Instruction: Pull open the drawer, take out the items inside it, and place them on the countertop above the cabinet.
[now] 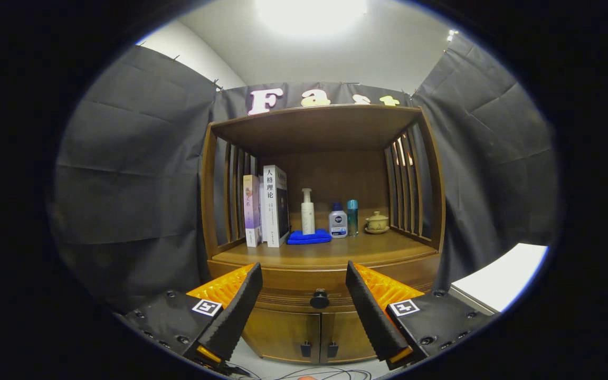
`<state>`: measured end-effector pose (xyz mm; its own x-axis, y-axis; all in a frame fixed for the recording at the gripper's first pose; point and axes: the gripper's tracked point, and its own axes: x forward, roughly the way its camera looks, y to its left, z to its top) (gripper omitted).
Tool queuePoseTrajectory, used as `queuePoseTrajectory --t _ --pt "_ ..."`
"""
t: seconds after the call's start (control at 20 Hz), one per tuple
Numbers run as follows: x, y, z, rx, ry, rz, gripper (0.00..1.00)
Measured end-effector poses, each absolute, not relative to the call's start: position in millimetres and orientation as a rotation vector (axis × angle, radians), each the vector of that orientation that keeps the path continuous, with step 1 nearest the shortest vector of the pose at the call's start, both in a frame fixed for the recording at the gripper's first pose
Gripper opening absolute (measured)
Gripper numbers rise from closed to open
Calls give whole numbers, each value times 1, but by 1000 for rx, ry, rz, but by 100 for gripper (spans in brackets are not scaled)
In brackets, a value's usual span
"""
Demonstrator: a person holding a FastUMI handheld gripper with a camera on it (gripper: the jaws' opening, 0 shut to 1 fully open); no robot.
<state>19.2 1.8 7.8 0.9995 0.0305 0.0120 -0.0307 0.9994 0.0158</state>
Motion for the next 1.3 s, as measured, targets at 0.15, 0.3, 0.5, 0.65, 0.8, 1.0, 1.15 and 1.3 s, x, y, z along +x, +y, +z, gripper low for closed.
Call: queuePoseTrajectory --t 0.15,0.3,0.5,0.65,0.8,1.0,1.15,1.3 --pt "34 2 3 16 6 33 99" --pt "50 1 -2 -11 10 27 99" --pt "73 3 -18 -34 34 29 99" --pt "92 3 -37 -43 69 29 99" --pt "110 0 -61 -36 117 20 99" --pt "131 -8 -91 -19 174 -3 99" --pt "141 -14 -107 6 209 -14 99" --pt "152 -18 -126 17 242 -28 97"
